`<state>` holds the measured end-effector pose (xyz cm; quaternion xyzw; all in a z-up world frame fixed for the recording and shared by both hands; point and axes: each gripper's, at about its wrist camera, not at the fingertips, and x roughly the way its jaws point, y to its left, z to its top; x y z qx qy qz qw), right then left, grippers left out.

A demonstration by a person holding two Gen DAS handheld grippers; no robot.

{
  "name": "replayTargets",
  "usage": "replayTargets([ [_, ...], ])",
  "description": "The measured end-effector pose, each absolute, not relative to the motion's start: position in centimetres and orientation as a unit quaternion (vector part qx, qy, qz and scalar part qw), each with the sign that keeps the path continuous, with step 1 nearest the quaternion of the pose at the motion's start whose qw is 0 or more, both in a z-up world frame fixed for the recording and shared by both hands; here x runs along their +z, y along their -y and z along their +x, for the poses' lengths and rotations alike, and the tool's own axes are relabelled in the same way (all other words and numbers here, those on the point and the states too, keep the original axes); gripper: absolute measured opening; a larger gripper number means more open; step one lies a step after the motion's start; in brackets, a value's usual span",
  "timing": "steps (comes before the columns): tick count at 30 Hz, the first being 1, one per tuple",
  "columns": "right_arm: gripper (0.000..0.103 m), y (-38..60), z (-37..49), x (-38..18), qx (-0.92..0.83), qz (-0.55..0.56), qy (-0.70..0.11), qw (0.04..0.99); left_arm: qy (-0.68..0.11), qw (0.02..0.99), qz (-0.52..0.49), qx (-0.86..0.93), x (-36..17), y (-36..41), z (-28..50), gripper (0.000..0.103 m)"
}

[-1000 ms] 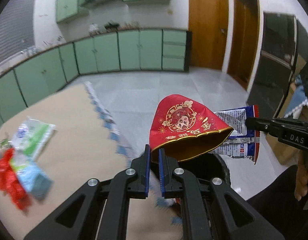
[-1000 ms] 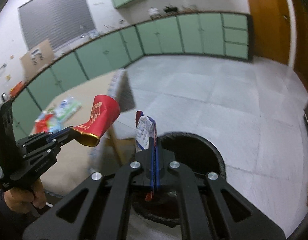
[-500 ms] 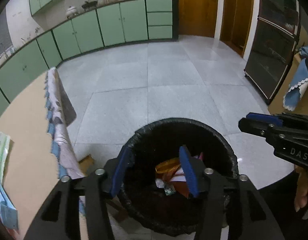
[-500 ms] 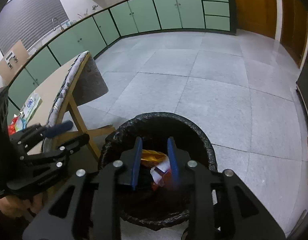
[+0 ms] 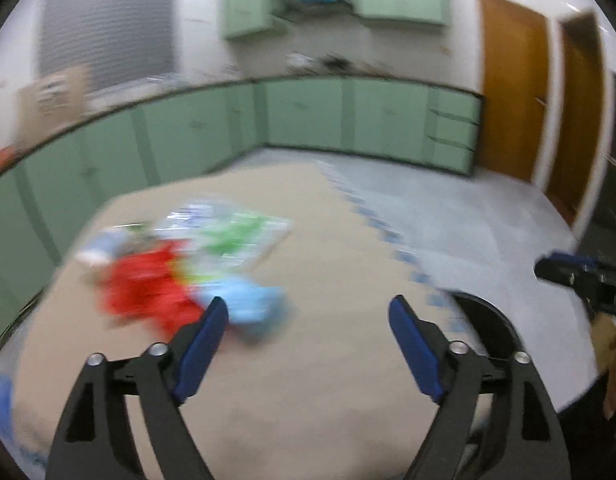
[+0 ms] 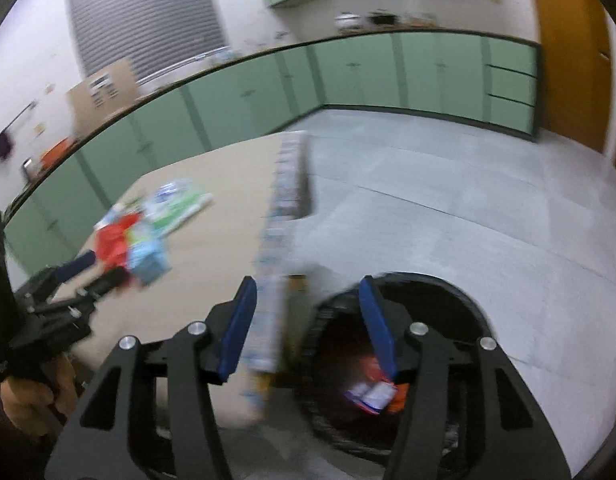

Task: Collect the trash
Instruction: 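Grasp the blue milk carton with the right tool while the left tool grasps a red plastic bag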

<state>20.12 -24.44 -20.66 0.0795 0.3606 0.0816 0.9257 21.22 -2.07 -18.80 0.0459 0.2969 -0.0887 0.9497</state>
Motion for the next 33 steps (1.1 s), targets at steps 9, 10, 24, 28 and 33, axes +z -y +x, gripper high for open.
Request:
replayTargets([
  [9,0.066,12.7,23.8,-21.0,0.202,0.013,-0.357,0.912,-0.267,0.964,0.017,-0.002,-18.7,-7.5,18.6,0.084],
  [10,0.066,12.0,24.3,-21.0,0.206,0.009,-0.356,0.911,-0.264,0.964,0.015,-0.001,-18.9,-7.9,18.8,0.083],
  [24,0.069,6.7,30.5,-26.1,0.230,-0.024,-0.391,0.891,-0.286,0.958,0.010,-0.020,-22.2,-10.3,21.8,0.077],
  [28,0.061,5.8,31.9,-26.9,0.242,-0.026,-0.401,0.883,-0.292,0.956,0.005,-0.028,-22.8,-10.3,22.5,0.073],
  [33,0.046,6.2,31.6,-27.0,0.253,-0.010,-0.402,0.880,-0.304,0.952,0.003,-0.037,-23.7,-9.6,23.3,0.069],
])
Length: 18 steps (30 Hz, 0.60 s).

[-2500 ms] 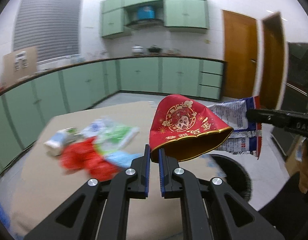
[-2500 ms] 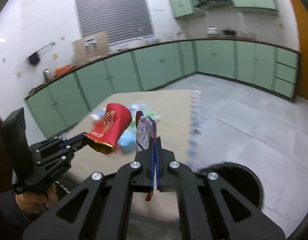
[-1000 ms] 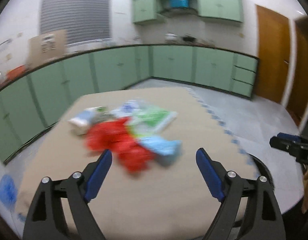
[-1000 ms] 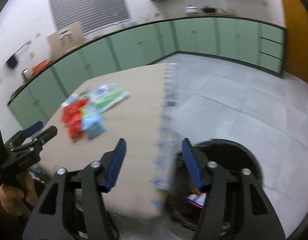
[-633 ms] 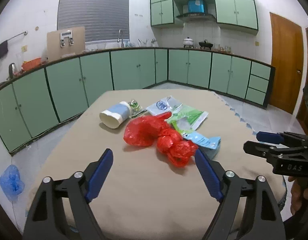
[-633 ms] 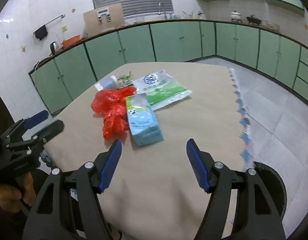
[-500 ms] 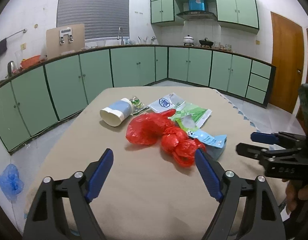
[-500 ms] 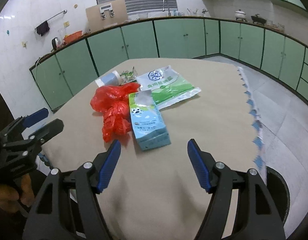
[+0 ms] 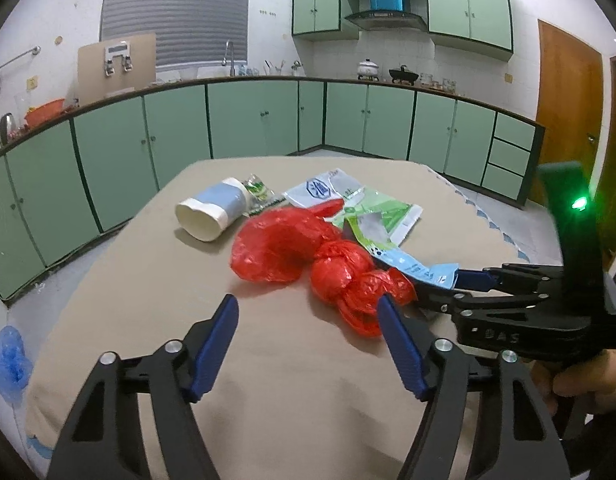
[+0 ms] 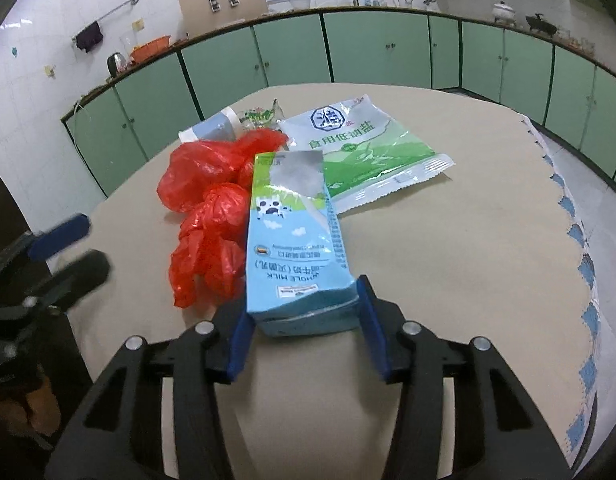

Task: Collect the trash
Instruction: 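Grasp the blue milk carton with the right tool while the left tool grasps a red plastic bag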

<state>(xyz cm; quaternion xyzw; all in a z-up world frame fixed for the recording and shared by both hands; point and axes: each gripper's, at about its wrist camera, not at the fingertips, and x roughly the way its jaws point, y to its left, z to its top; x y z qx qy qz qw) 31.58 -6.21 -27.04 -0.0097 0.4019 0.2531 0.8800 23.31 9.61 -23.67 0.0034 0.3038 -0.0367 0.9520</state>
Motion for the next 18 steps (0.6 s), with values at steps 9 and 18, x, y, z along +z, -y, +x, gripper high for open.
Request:
replayTargets([
  [9,0.045,10.0,29.8,-26.0,0.236,0.019,-0.387,0.891,-0.321,0.945,0.006,-0.062,-25.0,-6.6,24.9,0.067],
  [18,0.045,12.7,28.8,-25.1,0.223,0.032,-0.378,0.898,-0.360,0.931,0.004,-0.067,-26.6,-5.0,27.3,0.020],
])
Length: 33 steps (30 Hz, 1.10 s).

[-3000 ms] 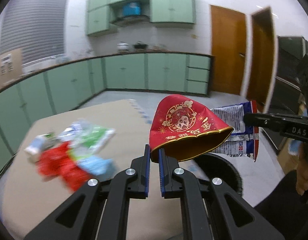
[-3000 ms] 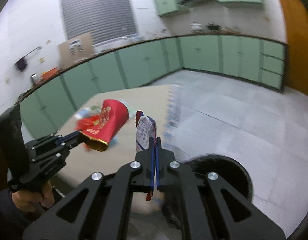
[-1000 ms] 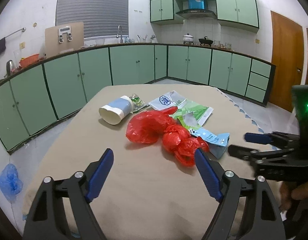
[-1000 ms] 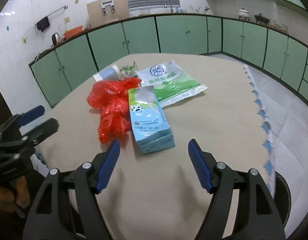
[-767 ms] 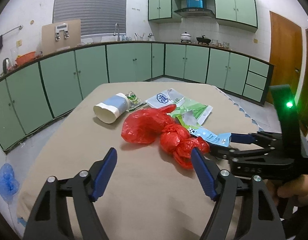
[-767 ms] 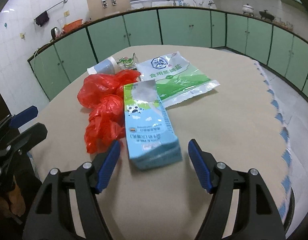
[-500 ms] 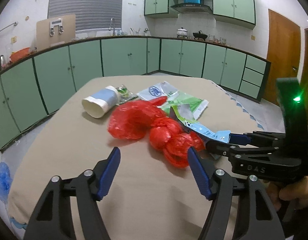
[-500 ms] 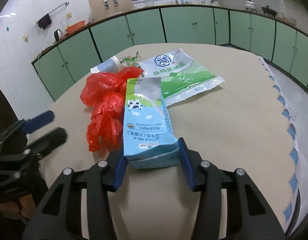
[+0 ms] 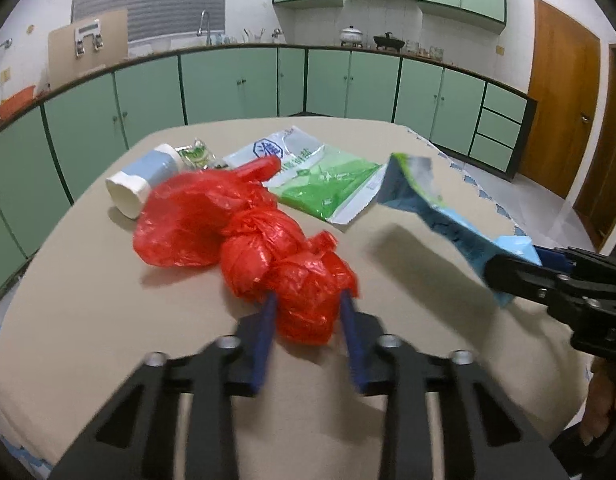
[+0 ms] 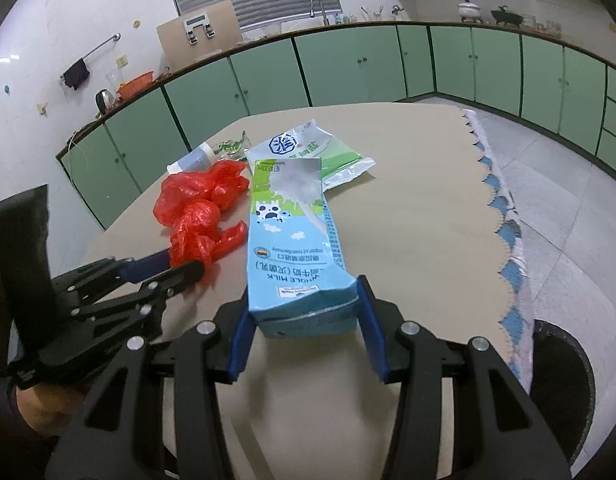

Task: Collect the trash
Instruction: 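Grasp the blue milk carton with the right tool while the left tool grasps a red plastic bag, then carry the milk carton and red bag over the black bin and release both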

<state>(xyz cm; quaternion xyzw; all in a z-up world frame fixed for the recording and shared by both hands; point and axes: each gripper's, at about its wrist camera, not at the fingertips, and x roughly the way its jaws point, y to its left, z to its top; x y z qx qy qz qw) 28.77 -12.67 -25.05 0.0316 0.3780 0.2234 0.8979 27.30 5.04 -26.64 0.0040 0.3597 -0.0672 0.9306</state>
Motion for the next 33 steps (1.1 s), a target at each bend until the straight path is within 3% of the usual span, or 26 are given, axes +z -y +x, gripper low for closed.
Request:
replayTargets([
  [2,0.045,12.9,28.5,-24.9,0.223,0.033,-0.377,0.898,-0.357,0.932,-0.001,-0.071,-26.5,-5.1,27.1,0.006],
  [4,0.045,13.1,28.3,-24.9,0.221,0.033,-0.376,0.899,-0.347,0.935,-0.005,-0.074,-26.0,-5.1,26.6,0.004],
  [20,0.045,17.6,23.7,-21.6,0.173,0.047,-0.350,0.919,-0.308,0.944,0.001,-0.122,-21.1,-1.8,22.9,0.004],
  [33,0.045,31.1,18.6,-22.4,0.017,0.099,-0.354,0.930,-0.313,0.907,0.053,-0.276,-20.3,11.9,23.3,0.004],
])
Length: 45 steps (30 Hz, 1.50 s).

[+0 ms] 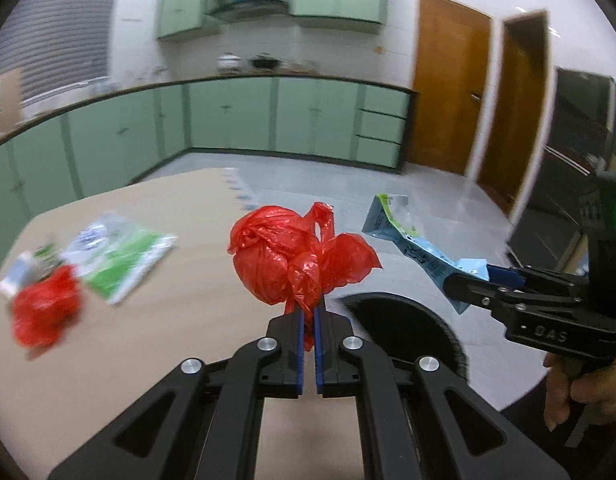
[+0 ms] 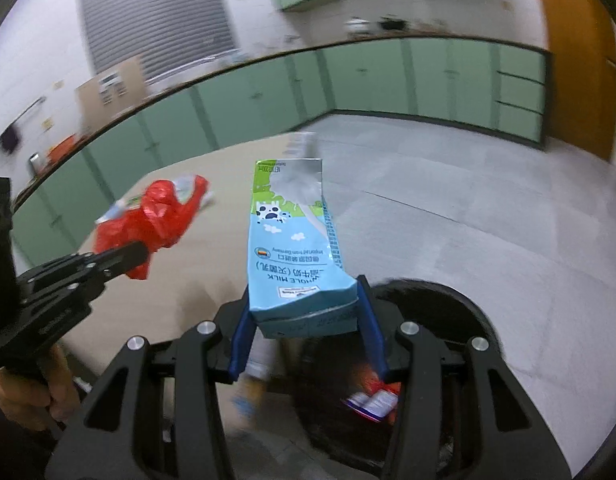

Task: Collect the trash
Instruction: 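Carry the milk carton and red bag over the black bin and release both, then grasp the second red plastic bag with the left tool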

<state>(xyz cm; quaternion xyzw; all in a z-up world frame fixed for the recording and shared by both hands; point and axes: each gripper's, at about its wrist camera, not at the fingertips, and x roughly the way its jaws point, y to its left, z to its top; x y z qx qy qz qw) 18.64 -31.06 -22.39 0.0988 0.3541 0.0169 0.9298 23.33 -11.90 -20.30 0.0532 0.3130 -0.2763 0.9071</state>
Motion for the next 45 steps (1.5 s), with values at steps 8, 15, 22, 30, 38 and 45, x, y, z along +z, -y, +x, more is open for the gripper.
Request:
replayTargets([
  [8,0.045,36.5,17.3,-26.2,-0.060,0.138,-0.383,0.911,-0.346,0.865,0.107,-0.348,-23.2,21.2,24.0,0.004],
  [15,0.045,38.2,18.4,-28.8,-0.082,0.152,-0.416,0.893,-0.389,0.844,0.122,-0.348,-26.2,24.2,25.1,0.004],
  [22,0.053,38.6,20.7,-30.5,-0.095,0.161,-0.452,0.872,-0.435,0.831,0.129,-0.323,-28.8,25.2,27.4,0.029],
  [30,0.054,39.3,18.8,-28.0,-0.110,0.176,-0.415,0.886,-0.410,0.852,0.109,-0.307,-26.1,21.9,26.6,0.030],
  [38,0.066,32.3,18.9,-23.0,-0.042,0.133,-0.380,0.915,-0.331,0.919,0.063,-0.202,-20.5,9.3,23.7,0.060],
  [45,0.070,20.5,22.1,-20.4,0.065,0.076,-0.347,0.933,-0.255,0.963,0.036,-0.080,-17.7,-4.5,21.3,0.070],
])
